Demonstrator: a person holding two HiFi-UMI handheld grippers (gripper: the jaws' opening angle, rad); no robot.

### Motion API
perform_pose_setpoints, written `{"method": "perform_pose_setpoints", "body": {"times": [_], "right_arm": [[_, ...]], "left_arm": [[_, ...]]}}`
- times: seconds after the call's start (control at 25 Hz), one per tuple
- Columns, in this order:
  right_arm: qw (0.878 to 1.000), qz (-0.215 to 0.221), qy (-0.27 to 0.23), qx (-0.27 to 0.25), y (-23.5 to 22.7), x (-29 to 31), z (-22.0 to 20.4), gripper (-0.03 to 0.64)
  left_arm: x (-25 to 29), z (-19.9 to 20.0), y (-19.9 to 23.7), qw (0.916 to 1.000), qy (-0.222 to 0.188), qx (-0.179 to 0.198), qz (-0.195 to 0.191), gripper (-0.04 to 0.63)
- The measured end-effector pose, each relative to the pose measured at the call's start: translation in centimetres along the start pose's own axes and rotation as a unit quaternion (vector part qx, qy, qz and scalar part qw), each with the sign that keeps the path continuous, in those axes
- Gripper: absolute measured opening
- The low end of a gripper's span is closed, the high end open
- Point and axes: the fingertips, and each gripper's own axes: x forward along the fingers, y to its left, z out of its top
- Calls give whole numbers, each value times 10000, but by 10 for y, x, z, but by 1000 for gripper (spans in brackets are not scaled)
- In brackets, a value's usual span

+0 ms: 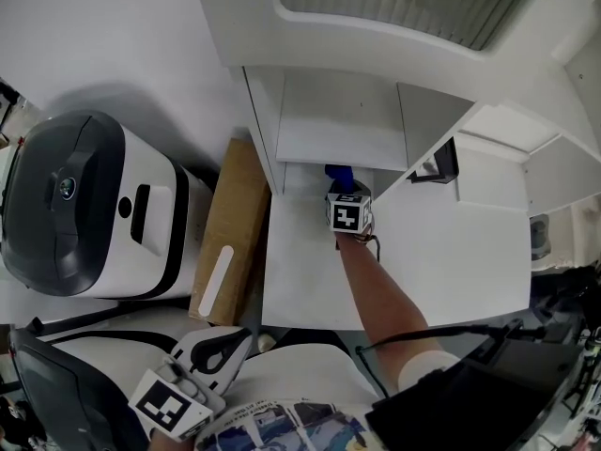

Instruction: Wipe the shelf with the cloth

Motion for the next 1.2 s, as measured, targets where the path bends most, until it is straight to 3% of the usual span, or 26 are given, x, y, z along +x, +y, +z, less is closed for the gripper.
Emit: {"method": "perform_pose_setpoints", "body": {"times": [0.28, 0.44, 0.8, 1.04, 1.2], "right_arm": [[9951, 935, -54, -314, 87, 10, 2, 100], [9930, 1100, 91, -418, 107, 17, -6, 100], [9967, 715, 124, -373, 49, 11, -13, 100], [9991, 326, 122, -260, 1, 4, -18, 100], [9993, 312, 134, -136, -2, 1, -19, 100]], "left_arm": [[-4, -2, 3, 9999, 28, -31, 137, 12], [-7, -3, 6, 9997, 13, -82, 240, 12], [1, -3, 6, 9995, 31, -289, 108, 12], [6, 0, 6, 9998, 13, -176, -4, 12], [7, 1, 5, 9999, 17, -159, -33, 12]]}}
